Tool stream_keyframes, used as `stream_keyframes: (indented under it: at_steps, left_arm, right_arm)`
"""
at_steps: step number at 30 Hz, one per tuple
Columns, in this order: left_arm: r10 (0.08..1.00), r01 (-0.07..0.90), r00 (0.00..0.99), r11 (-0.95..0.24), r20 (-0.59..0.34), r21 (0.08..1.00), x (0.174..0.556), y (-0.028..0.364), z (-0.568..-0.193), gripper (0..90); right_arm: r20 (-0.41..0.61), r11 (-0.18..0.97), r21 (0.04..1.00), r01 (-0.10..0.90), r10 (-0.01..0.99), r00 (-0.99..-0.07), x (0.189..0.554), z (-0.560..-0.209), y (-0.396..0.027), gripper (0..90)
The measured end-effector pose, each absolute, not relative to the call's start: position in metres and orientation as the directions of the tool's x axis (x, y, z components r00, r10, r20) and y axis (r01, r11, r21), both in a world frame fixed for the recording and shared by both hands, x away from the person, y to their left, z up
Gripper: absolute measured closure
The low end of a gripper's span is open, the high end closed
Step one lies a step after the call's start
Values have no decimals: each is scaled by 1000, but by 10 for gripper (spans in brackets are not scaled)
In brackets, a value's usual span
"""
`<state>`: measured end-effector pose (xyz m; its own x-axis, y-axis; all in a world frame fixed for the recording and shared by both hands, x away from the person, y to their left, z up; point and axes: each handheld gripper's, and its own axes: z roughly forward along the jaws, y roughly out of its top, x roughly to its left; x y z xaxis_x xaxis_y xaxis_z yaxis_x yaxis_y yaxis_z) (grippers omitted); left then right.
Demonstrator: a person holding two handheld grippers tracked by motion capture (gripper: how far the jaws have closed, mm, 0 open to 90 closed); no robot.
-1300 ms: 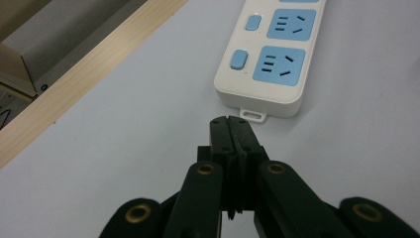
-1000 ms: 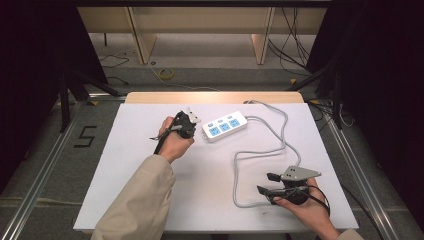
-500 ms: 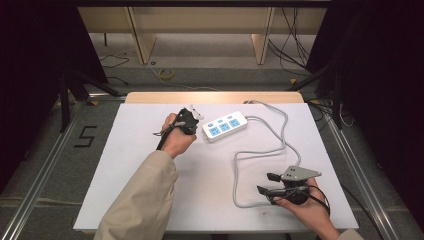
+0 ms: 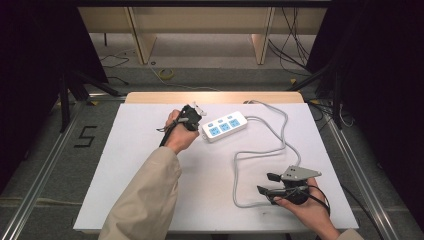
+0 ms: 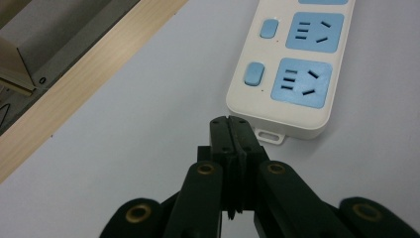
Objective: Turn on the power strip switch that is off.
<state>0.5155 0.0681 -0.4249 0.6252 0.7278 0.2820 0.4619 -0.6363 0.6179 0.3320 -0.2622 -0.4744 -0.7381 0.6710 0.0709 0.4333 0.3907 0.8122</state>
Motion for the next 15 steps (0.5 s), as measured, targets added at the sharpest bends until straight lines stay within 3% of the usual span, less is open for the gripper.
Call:
stream_keyframes:
  at_steps: [15]
  left_arm:
    - [720, 464, 633, -646, 283, 607, 525, 56, -423, 899]
  right_arm:
    - [75, 390, 812, 433, 667, -741, 332, -475, -262, 389]
